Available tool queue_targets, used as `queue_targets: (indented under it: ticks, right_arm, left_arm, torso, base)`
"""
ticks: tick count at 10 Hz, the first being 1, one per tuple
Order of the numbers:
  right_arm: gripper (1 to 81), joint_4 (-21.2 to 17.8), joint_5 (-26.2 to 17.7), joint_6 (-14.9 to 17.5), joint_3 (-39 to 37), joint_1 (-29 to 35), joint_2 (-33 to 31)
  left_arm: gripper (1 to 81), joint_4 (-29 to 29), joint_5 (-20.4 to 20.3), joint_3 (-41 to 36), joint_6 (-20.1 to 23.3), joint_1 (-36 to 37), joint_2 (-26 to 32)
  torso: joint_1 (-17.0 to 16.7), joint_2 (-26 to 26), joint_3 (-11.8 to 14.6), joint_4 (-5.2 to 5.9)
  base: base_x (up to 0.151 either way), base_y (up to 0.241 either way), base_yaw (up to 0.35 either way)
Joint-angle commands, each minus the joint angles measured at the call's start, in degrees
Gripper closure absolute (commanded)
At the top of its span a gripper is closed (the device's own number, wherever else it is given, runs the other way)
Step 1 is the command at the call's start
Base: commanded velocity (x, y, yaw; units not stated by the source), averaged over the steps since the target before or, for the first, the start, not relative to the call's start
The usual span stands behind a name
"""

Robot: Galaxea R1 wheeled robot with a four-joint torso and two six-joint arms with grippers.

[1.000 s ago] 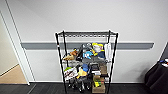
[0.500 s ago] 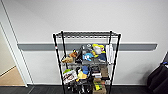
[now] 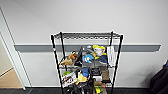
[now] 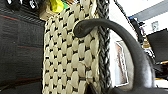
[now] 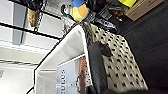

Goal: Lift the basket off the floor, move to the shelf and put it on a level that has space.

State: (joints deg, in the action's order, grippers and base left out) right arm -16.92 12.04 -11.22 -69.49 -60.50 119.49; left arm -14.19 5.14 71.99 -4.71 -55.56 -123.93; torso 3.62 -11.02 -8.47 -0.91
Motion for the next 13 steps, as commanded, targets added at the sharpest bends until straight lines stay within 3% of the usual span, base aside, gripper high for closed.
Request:
queue_targets:
  ticks: [1,8,13]
  right_arm:
    - [81.1,0.57,-0.35,-0.56,2.09,5.6,-2.48]
    - [81.1,0.57,-0.35,-0.65,1.82,5.87,-1.86]
    - [81.1,0.48,-0.35,-0.65,1.82,5.96,-1.86]
  left_arm:
    - [81.1,1.18,-0.05,-3.34,1.1,6.65,1.22]
    - [81.1,1.18,-0.05,-3.08,1.1,6.65,1.05]
    - [81.1,1.18,-0.13,-2.99,1.01,6.65,0.87]
  torso:
    - [0.0,0.0,0.0,0.0]
    - [-0.02,0.0,0.0,0.0]
    - [-0.05,0.0,0.0,0.0]
  base:
    - [0.135,0.0,0.0]
    - [0.13,-0.036,0.0]
    - [0.045,0.0,0.0]
